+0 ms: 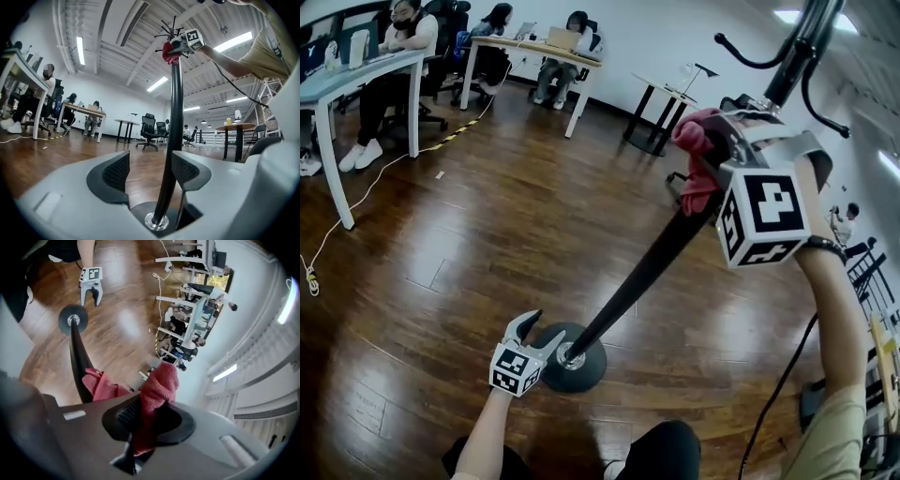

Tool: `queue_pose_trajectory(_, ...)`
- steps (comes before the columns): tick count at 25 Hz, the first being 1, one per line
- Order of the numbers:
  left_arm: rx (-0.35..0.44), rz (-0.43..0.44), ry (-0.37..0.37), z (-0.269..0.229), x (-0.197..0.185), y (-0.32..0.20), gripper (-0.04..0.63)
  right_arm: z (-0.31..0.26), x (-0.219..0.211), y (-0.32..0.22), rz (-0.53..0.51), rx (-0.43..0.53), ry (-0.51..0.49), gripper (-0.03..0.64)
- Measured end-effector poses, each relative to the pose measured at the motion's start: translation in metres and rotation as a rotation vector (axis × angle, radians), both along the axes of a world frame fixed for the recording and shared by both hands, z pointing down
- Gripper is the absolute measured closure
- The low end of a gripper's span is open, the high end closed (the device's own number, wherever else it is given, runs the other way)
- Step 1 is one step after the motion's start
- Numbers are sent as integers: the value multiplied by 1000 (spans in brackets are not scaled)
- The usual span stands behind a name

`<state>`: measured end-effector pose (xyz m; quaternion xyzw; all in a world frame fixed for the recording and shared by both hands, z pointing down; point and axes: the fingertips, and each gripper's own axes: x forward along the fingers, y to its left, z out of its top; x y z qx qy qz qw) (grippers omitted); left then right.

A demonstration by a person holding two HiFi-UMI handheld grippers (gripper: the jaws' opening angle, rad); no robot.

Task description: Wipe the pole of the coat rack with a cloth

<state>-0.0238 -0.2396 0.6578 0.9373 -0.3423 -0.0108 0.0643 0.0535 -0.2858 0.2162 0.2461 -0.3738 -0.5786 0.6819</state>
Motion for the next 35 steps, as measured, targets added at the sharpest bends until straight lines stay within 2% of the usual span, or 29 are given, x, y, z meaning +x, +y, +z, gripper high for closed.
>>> queue_pose_trajectory(6,6,-59,-42,-2,-31,-12,337,70,5,-1,76,-87,125,568)
queue_pose_trajectory(11,35,-117,-7,-16,-51,-21,337,158,7,-9,115,-143,302,568)
queue_pose_trajectory(15,30,-156,-7,-18,-62,-25,337,239,11,-10,127,-264,358,568)
queue_pose_trajectory(19,23,-201,3,-21,-74,-30,337,310,15,-14,129,-343,418,568)
queue_pose_trajectory(23,27,-227,-29,-18,-82,-32,337,387,19,-13,164,-427,445,569)
queue_pose_trajectory(26,41,-239,-55,-15,-86,-35,337,437,25,-20,219,-444,516,569)
queue_pose_trajectory(29,146,-274,-122,-23,-90,-36,336,488,30,-23,241,-453,585,569)
queue_pose_trajectory(30,176,-294,-124,-29,-94,-37,336,508,32,-21,238,-458,592,569)
queue_pose_trajectory(33,181,-378,-56,-42,-112,-44,337,564,31,-17,214,-464,617,569)
queue_pose_trajectory(35,164,-404,-52,-39,-113,-49,337,597,29,-12,196,-476,669,569)
